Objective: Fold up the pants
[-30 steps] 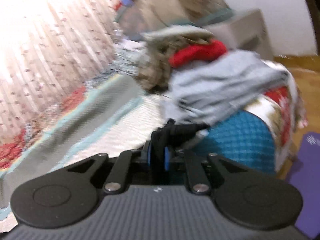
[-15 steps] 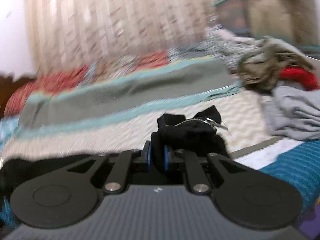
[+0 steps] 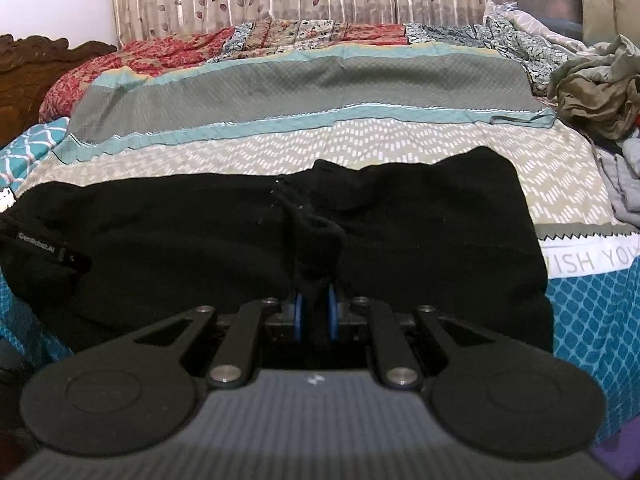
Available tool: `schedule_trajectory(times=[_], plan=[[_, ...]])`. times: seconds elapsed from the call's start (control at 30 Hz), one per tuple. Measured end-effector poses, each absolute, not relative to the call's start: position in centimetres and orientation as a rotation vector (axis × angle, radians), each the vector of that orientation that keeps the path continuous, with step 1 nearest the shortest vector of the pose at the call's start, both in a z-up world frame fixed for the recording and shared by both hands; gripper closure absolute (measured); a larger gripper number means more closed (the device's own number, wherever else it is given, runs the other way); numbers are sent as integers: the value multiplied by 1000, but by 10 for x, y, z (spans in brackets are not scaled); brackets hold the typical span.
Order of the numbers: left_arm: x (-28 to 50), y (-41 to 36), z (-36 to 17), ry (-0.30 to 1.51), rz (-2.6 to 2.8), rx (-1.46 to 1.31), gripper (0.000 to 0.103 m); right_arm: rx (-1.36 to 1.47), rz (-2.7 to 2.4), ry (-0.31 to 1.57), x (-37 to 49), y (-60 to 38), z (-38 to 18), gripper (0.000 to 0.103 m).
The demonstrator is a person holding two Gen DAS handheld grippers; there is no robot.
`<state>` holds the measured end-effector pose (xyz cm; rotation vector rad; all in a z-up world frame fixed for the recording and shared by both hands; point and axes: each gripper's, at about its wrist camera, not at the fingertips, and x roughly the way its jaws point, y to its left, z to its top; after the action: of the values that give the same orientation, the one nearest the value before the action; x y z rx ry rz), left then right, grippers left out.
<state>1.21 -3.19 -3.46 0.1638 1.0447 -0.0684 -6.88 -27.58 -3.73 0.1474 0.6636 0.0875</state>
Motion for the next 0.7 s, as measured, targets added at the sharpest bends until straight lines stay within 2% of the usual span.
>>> schedule_trajectory(times=[0.1,0.13,0.17,0.33,0.53,0.67,0.7], plan=[[11,-32,-34,1042,-77,173,19,184,111,669,-70,-277,-41,76],[11,-32,-33,1041,-79,177,19,199,132,670,-71,-277,-41,65],[10,-31,-34,1039,-80,179,19,214,168,666,-73,-274,-40,59],[5,-19,-34,1032,-83,156,19,179,287,653,-77,-253,-26,58],[-22,20,-13,926,-120,93,17,325,331,611,-70,-259,-9,57],[-36,66,-3,904,-70,-33,16,197,244,820,-49,-237,-44,56],[-38,80,-1,898,-47,-72,14,188,235,817,-50,-235,-47,56]])
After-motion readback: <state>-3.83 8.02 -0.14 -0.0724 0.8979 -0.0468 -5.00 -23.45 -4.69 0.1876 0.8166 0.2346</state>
